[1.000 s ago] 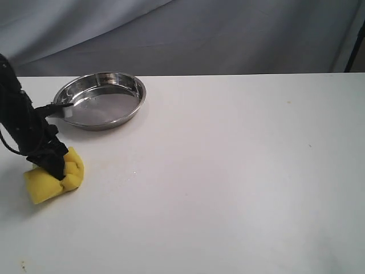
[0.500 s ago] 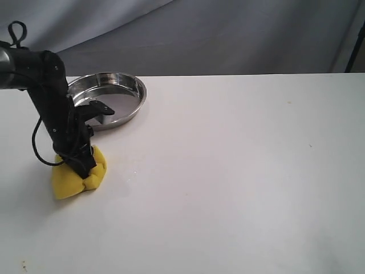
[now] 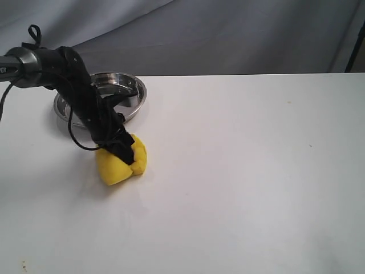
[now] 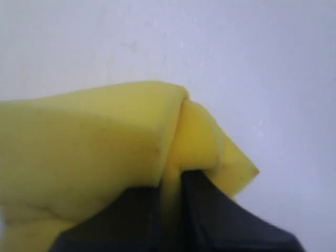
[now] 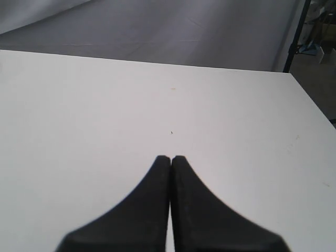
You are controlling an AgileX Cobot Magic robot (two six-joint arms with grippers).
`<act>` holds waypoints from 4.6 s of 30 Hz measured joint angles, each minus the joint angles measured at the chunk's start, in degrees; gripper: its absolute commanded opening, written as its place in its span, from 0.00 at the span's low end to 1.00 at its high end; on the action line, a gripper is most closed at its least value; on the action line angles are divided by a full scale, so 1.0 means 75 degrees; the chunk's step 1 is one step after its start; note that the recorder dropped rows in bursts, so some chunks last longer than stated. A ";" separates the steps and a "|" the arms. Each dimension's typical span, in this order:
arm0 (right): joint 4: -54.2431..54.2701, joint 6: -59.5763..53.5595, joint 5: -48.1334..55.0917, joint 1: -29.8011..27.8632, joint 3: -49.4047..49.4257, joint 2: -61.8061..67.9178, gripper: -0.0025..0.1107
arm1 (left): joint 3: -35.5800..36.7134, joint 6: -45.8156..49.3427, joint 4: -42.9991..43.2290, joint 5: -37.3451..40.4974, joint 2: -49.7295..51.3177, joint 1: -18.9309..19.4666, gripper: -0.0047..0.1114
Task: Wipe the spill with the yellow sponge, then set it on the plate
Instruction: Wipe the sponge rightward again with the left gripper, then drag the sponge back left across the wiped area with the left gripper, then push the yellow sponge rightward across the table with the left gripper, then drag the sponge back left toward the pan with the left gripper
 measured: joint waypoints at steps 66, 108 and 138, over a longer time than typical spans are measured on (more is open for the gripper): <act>0.0000 0.0000 0.0000 0.0000 0.0000 0.0000 0.02 | 0.0377 -0.1581 0.0610 0.0484 -0.0316 0.1794 0.04; 0.0000 0.0000 0.0000 0.0000 0.0000 0.0000 0.02 | -0.0021 0.0081 -0.1965 -0.1102 -0.0207 -0.0747 0.04; 0.0000 0.0000 0.0000 0.0000 0.0000 0.0000 0.02 | -0.0145 0.0520 -0.3359 -0.0159 0.0576 0.0429 0.04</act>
